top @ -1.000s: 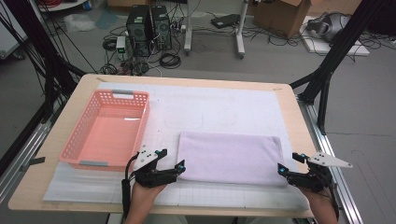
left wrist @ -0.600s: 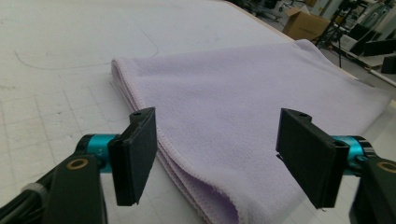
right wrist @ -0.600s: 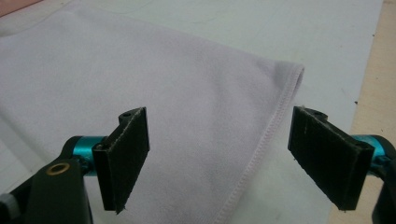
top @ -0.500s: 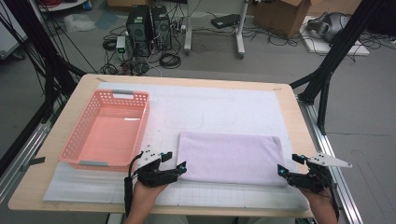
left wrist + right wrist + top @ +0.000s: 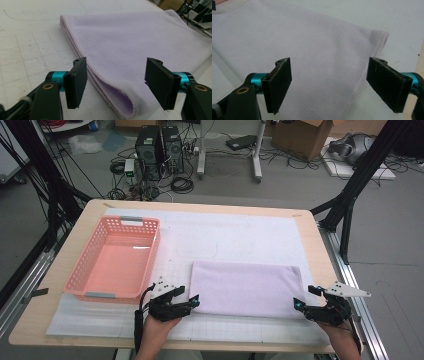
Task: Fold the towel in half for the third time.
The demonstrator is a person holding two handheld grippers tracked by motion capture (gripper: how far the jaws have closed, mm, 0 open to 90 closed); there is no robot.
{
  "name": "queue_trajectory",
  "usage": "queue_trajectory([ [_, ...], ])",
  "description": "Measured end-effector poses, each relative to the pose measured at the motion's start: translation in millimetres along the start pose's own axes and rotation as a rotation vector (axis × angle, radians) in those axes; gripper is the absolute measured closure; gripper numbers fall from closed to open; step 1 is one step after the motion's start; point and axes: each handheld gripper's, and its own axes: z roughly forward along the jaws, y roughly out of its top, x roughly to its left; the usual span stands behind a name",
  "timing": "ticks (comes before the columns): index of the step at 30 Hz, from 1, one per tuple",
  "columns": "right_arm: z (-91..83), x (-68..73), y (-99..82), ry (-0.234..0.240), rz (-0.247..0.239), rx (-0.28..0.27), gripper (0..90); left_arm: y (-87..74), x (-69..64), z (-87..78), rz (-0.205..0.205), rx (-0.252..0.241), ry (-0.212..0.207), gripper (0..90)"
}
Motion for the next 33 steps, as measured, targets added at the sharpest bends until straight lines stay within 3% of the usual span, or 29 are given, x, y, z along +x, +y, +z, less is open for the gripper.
queue_trajectory([
  [15,2.9,5.7,2.7,0.01,-0.01,-0.001,19.3,-4.5,-0.7,9.1,-0.016,0.129,0.04,51.6],
  [22,15.7,16.4,14.5,0.041,-0.011,-0.01,19.3,-5.7,-5.5,9.5,0.003,0.139,0.066,62.2],
  [26,27.7,23.5,22.7,0.058,-0.031,0.001,19.4,-6.6,-8.4,8.8,-0.013,0.153,0.052,78.3],
  [33,53.6,36.3,46.9,0.122,-0.049,0.016,19.2,-8.5,-9.7,8.9,-0.05,0.139,0.063,80.4],
])
